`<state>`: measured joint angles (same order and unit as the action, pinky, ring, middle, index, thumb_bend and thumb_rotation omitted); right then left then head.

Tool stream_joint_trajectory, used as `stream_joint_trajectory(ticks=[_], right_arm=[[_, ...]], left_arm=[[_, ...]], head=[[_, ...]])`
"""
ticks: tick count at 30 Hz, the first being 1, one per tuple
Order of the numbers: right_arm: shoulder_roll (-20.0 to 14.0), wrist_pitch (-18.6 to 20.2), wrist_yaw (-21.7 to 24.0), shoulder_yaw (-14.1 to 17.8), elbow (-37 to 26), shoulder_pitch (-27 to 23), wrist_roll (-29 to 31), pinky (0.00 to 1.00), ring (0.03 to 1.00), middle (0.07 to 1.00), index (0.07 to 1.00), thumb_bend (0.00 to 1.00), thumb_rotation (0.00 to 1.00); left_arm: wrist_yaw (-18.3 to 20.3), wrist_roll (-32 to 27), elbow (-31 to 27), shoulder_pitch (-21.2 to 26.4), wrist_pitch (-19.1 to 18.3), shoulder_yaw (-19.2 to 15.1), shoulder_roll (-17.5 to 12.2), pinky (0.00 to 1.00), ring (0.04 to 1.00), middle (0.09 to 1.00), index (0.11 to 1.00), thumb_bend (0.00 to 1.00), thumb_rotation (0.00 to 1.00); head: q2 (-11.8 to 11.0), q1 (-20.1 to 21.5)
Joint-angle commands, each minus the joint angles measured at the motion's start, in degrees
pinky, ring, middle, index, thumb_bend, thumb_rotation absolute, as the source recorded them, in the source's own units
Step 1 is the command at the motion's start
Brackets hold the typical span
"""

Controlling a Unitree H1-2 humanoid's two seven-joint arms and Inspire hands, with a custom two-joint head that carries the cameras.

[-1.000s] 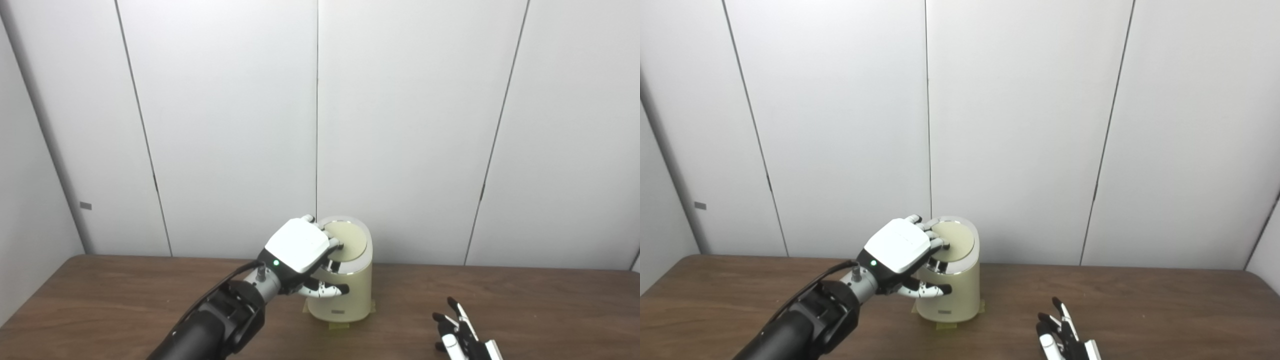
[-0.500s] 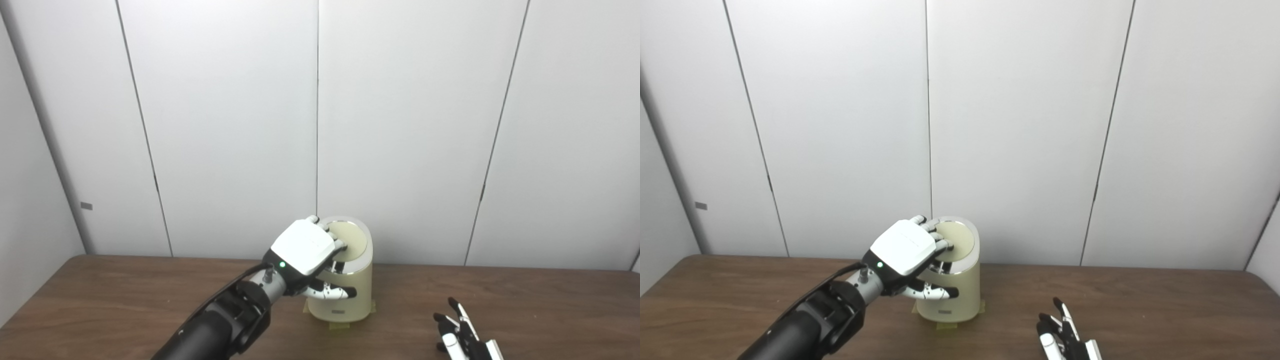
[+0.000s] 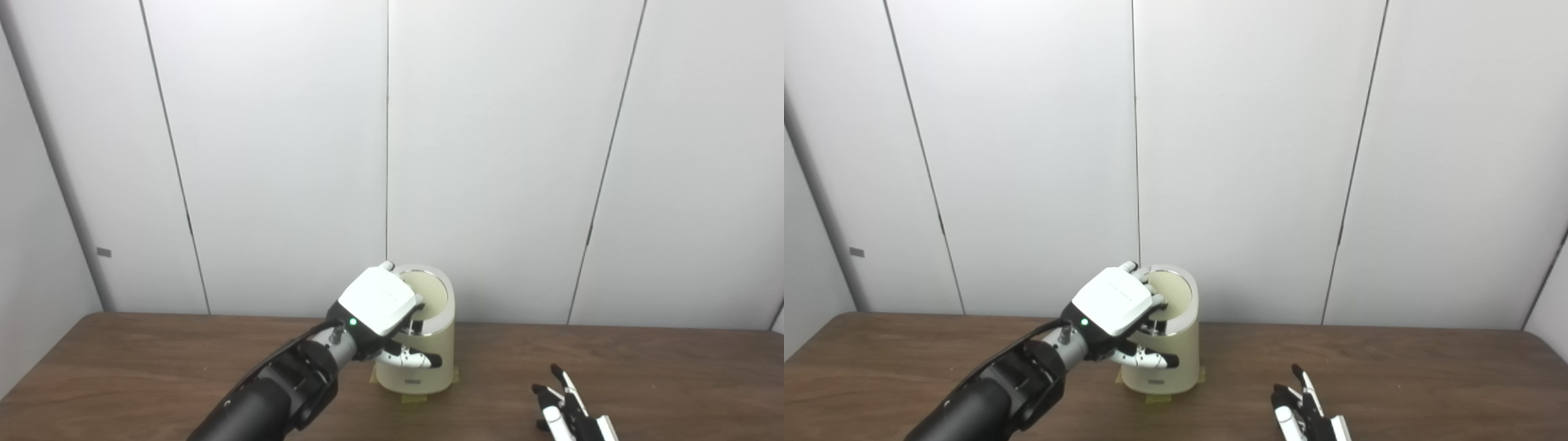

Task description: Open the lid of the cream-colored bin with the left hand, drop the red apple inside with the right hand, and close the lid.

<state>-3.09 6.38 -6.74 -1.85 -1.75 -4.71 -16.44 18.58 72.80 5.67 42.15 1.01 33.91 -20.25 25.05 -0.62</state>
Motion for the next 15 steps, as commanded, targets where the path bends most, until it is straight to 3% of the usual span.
stream_joint_trajectory(ticks=[1, 4, 11, 15], right_arm=[[-0.23, 0.51, -0.55, 0.71, -1.0, -0.61, -0.28, 0.82, 0.864, 0.837, 0.967, 0.44, 1.0], [-0.3, 1.05, -0.59, 0.7, -1.06, -0.66, -0.62, 0.91, 0.877, 0.836, 0.964, 0.45, 1.0], [-0.3, 1.19, -0.52, 0.8, -0.86, -0.85, -0.43, 0.87, 0.876, 0.839, 0.964, 0.46, 1.0], [-0.34, 1.41, -0.52, 0.75, -1.08, -0.81, -0.68, 0.92, 0.879, 0.835, 0.961, 0.46, 1.0]], left_arm=[[4.56, -0.01, 1.58, -1.13, 1.4, 2.03, -0.51, 0.91, 0.845, 0.784, 0.734, 0.59, 0.95], [4.74, -0.43, 1.4, -1.29, 1.52, 1.81, -0.58, 0.9, 0.841, 0.78, 0.737, 0.59, 0.95], [5.81, -1.07, 1.3, -1.26, 1.47, 1.69, -0.49, 0.91, 0.85, 0.794, 0.758, 0.59, 0.97], [6.35, -1.08, 1.38, -1.26, 1.83, 2.13, -0.44, 0.91, 0.85, 0.795, 0.76, 0.59, 1.0]], head=[[0.12, -0.08], [0.16, -0.06], [0.05, -0.05], [0.05, 0.05]])
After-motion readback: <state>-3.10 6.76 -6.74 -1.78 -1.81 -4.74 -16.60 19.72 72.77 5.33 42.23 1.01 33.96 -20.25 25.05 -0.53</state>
